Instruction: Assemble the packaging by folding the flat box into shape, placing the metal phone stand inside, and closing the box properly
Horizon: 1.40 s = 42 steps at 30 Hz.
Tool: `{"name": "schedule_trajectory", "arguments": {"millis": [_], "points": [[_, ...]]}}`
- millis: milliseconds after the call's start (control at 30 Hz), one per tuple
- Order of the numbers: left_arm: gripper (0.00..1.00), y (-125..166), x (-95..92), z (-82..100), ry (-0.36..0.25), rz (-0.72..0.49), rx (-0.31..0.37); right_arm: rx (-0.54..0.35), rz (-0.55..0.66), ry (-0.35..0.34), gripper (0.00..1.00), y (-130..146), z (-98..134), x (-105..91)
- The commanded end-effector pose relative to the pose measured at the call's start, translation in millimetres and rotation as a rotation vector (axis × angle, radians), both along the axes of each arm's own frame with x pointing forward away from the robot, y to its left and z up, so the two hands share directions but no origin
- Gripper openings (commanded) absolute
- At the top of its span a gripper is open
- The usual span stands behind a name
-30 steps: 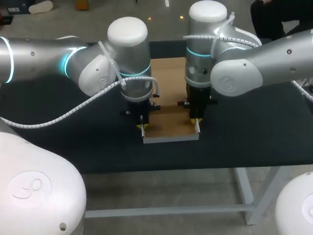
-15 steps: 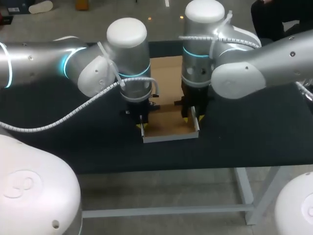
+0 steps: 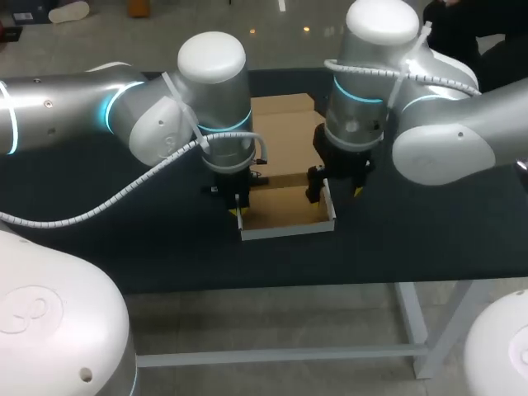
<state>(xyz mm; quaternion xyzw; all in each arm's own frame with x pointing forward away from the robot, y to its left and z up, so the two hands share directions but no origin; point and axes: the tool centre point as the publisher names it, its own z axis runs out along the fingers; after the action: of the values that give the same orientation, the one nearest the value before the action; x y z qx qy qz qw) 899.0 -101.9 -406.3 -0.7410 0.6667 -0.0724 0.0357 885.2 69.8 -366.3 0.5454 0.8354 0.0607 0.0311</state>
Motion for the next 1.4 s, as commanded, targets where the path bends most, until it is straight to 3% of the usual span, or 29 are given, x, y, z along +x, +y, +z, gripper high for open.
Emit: {"name": "schedule_trajectory", "arguments": {"millis": [33,467,500,567,600,800,1133,1400], "points": [[0.00,1.6,0.1,-2.5,-0.005,-0.001,0.008,0.068,0.136,-0.117,1.00,-20.5,13.7,-17.4],[0.00,0.1,0.3,-2.2,-0.005,-0.012,0.019,0.068,0.136,-0.117,1.00,-20.5,13.7,-17.4],[0.00,-0.4,0.4,-2.8,-0.004,-0.013,0.018,0.133,0.210,-0.132,1.00,-18.1,14.6,-18.5],[0.00,-0.7,0.5,-3.4,-0.002,-0.015,0.022,0.171,0.278,-0.175,1.00,-20.1,17.5,-22.1],[0.00,-0.7,0.6,-3.5,-0.002,-0.016,0.023,0.241,0.354,-0.190,1.00,-22.4,20.6,-25.9],[0.00,0.4,1.9,-2.5,-0.004,-0.025,0.026,0.342,0.628,-0.239,1.00,-41.9,34.2,-48.5],[0.00,0.8,3.7,-1.3,-0.011,-0.035,0.041,0.335,0.831,-0.252,1.00,-65.9,38.5,-72.2],[0.00,0.7,4.8,-1.1,-0.011,-0.047,0.064,0.361,0.889,-0.280,1.00,-88.6,41.9,-86.3]]}}
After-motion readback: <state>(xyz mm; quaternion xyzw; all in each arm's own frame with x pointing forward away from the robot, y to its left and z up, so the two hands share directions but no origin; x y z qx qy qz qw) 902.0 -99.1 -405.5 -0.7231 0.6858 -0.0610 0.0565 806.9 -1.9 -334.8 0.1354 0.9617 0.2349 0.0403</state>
